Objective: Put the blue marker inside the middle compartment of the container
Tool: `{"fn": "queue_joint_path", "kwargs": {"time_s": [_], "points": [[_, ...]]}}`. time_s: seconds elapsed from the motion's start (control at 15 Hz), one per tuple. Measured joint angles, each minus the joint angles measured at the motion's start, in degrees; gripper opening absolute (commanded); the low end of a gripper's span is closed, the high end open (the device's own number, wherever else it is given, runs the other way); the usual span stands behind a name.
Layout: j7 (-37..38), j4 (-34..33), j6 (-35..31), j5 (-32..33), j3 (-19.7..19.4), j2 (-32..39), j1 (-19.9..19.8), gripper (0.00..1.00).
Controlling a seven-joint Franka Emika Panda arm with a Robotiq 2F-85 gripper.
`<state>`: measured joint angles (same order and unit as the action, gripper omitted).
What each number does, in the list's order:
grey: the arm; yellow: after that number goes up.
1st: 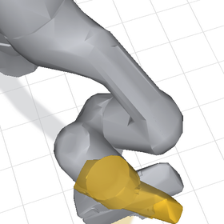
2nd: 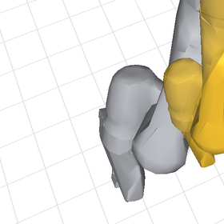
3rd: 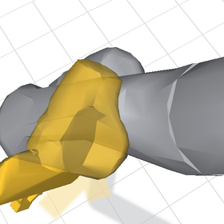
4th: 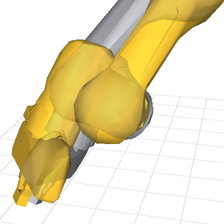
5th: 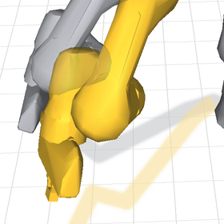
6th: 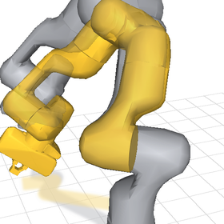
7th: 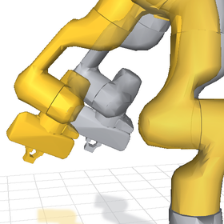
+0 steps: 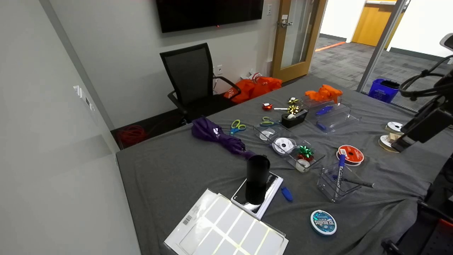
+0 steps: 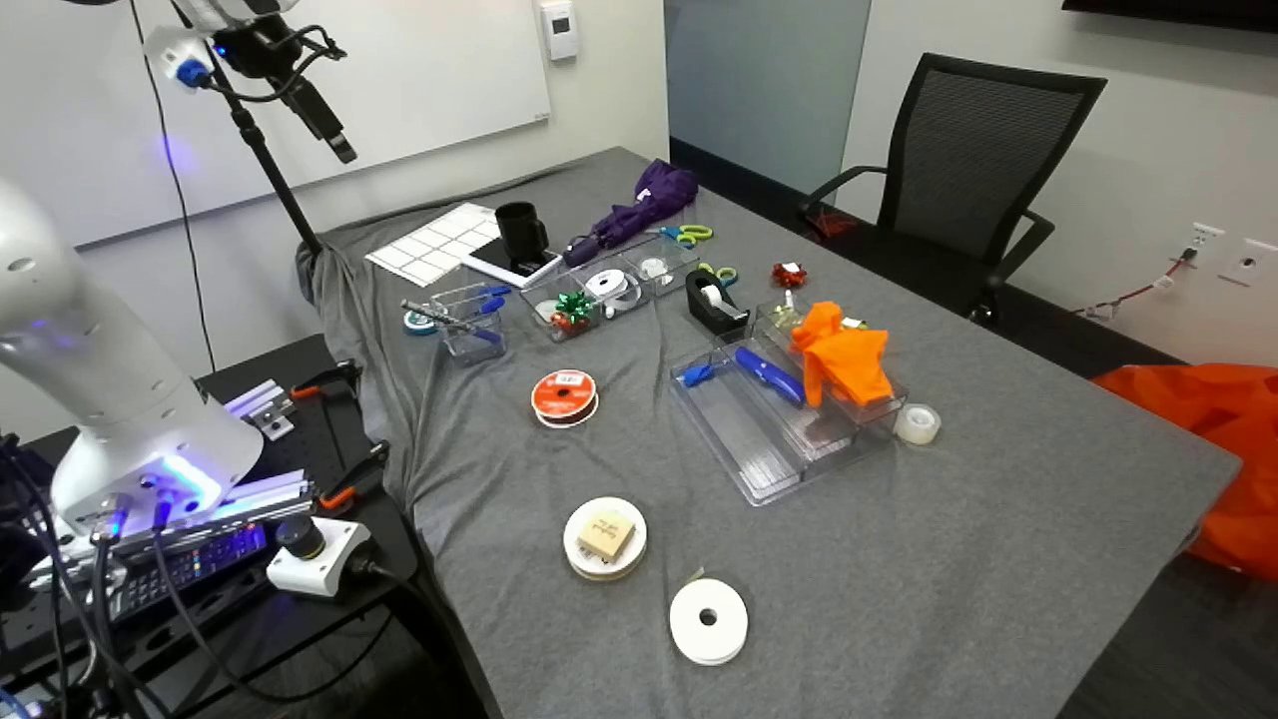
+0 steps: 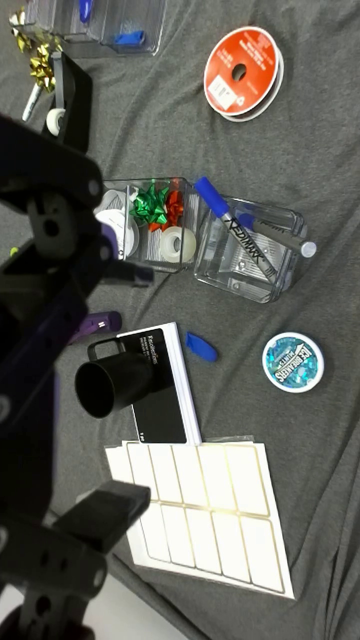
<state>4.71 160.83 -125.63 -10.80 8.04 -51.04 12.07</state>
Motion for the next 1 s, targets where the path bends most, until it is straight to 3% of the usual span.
{"fn": "queue_joint_path", "kwargs": {"time_s": [0.6, 1.0], "points": [[0.6, -0.1, 0.5, 0.0, 0.0, 0.1, 0.0, 1.00], [9.1, -0.3, 4.7, 0.0, -0.3, 4.2, -3.4, 1.00]]}}
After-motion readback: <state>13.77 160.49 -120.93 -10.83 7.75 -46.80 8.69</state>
